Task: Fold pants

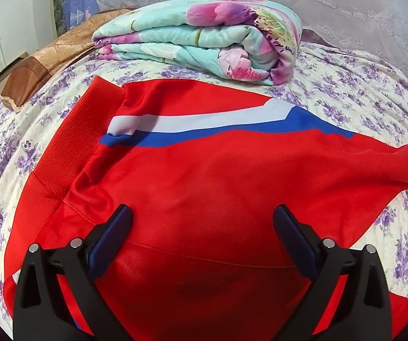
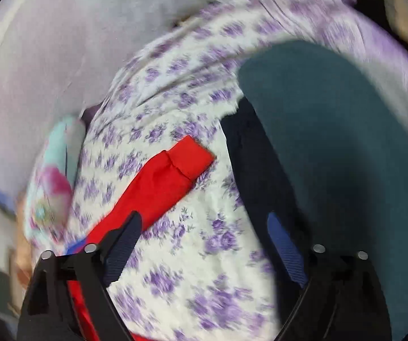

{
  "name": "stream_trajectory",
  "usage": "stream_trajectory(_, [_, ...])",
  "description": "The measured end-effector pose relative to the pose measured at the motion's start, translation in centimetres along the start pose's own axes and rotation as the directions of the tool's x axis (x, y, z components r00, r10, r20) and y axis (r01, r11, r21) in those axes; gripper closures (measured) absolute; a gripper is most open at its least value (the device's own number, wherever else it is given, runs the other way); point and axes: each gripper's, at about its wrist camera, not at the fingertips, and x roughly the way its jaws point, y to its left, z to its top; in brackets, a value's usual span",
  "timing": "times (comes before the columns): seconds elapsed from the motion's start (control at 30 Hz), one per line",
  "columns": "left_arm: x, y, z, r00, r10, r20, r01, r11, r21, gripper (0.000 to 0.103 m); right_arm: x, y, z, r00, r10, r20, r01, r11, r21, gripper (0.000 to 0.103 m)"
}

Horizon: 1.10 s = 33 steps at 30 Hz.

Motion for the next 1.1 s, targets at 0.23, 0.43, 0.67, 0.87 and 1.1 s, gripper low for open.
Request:
stream_trajectory(0.23, [0.1,0.1,0.2,1.000,-0.013,-0.017,0.013,1.000,-0.003,0.005,8.5,2.9,1.2,0.999,-0.043,-0.014,0.043,0.999,-0.005,0.039])
stream_trajectory(0.43, [0.5,-0.4,0.4,0.999,-0.032,-0.037,0.033,0.999,0.028,0.005,11.3,5.1,2.7,0.988,-0.149,0.035,0.152,0.985,-0.077,0.083])
stream_trajectory(0.67, [0.5,0.0,0.5,0.997,-0.060,-0.048,0.060,0.998,0.004,0.005,0.5,3.7,0.6,0.994,-0.074,0.075,0.077,0.996,-0.044,0.089])
stream_trajectory(0.87, [0.3,-0.4,0.3,0.996,-0.067,-0.052,0.068,0.997,0.024,0.005,-0.8,-0.8,-2.7,0.913,-0.380,0.148,0.400,0.906,-0.139,0.038])
stream_trajectory(1.1, [-4.5,0.8,0.9,0.979,-0.203,0.002,0.203,0.977,0.059,0.005,-3.1,2.9,-4.2,0.947,-0.220,0.236,0.289,0.904,-0.316,0.049])
